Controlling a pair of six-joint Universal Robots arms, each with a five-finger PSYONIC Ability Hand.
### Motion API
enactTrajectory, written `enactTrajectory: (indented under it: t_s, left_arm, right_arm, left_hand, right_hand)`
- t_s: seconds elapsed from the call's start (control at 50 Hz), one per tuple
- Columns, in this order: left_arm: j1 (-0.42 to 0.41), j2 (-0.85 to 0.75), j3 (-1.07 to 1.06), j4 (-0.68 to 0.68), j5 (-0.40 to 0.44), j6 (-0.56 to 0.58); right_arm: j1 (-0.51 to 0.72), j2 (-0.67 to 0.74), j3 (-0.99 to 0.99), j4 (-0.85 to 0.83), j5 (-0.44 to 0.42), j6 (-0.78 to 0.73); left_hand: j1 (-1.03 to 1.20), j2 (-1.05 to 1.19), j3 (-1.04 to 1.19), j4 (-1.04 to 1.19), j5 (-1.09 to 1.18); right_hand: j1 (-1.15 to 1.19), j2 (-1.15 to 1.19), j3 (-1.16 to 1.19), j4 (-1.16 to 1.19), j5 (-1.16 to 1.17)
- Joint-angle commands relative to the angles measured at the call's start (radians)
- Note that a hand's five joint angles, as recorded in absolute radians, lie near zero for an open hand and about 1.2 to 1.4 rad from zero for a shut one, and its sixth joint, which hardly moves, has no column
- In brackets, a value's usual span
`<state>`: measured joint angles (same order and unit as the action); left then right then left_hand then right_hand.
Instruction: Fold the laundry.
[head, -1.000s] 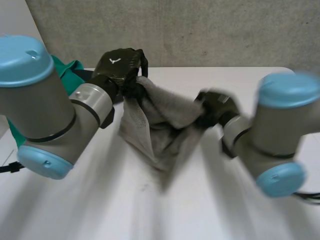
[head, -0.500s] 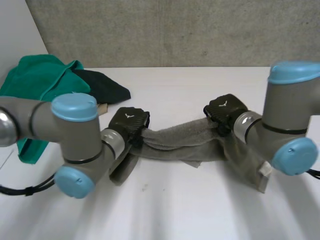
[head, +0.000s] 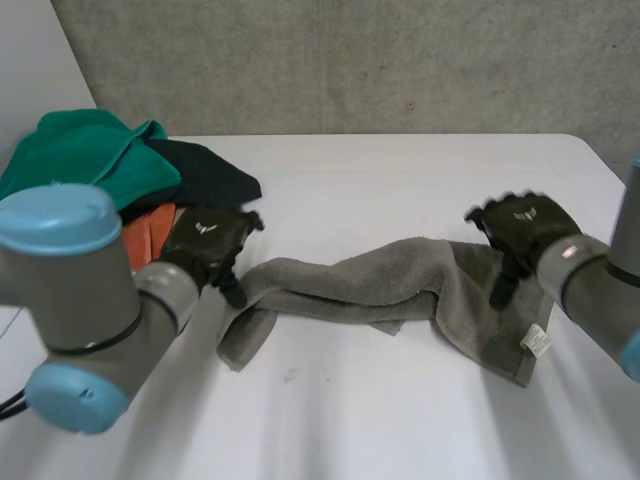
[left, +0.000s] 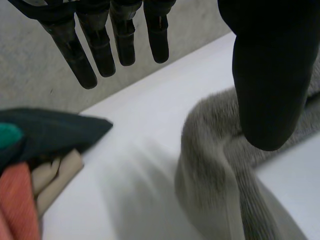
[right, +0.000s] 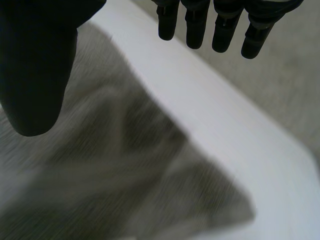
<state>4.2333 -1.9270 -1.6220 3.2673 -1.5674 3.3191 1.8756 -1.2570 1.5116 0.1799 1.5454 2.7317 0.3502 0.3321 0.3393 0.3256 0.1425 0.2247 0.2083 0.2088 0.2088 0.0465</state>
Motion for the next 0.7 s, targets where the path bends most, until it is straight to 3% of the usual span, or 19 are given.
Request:
enactTrajectory:
  t_s: [0.02, 0.18, 0.42, 0.54, 0.6, 0.64, 0.68, 0.7]
  left_arm:
    - [0.054, 0.020, -0.157, 0.051, 0.000, -0.006]
    - [0.092, -0.046, -0.164, 0.074, 0.009, -0.092]
    - [0.103, -0.158, -0.061, 0.072, 0.067, -0.127]
    - [0.102, -0.202, -0.013, 0.065, 0.109, -0.130]
    - [0.100, -0.230, 0.019, 0.061, 0.112, -0.132]
    - [0.097, -0.237, 0.039, 0.061, 0.103, -0.132]
    - [0.100, -0.236, 0.048, 0.065, 0.099, -0.131]
    - [0.102, -0.230, 0.057, 0.063, 0.092, -0.132]
  right_arm:
    - [-0.068, -0.053, 0.182, 0.027, -0.051, 0.129]
    - [-0.079, -0.045, 0.312, -0.166, -0.136, 0.298]
    - [-0.052, 0.077, 0.314, -0.372, -0.111, 0.316]
    - [-0.018, 0.132, 0.277, -0.395, -0.090, 0.307]
    - [0.000, 0.172, 0.254, -0.407, -0.071, 0.307]
    - [0.007, 0.176, 0.245, -0.433, -0.050, 0.307]
    - [0.001, 0.173, 0.245, -0.462, -0.027, 0.307]
    - [-0.003, 0.171, 0.243, -0.470, -0.021, 0.307]
  left_hand:
    - [-0.010, 0.008, 0.000, 0.014, 0.023]
    - [0.013, 0.031, 0.024, 0.038, 0.046]
    - [0.447, 0.465, 0.458, 0.472, 0.480]
    - [0.533, 0.551, 0.544, 0.557, 0.566]
    - [0.761, 0.779, 0.772, 0.785, 0.794]
    - [1.044, 1.062, 1.055, 1.069, 1.077]
    - [1.046, 1.064, 1.057, 1.071, 1.079]
    - [1.046, 1.064, 1.057, 1.071, 1.079]
  right_hand:
    - [0.039, 0.056, 0.055, 0.055, 0.043]
    - [0.133, 0.150, 0.149, 0.149, 0.137]
    - [0.230, 0.247, 0.246, 0.246, 0.234]
    - [0.254, 0.270, 0.270, 0.270, 0.257]
    - [0.432, 0.448, 0.448, 0.448, 0.436]
    - [0.924, 0.940, 0.939, 0.939, 0.927]
    - [1.171, 1.187, 1.186, 1.186, 1.174]
    - [1.172, 1.188, 1.187, 1.187, 1.175]
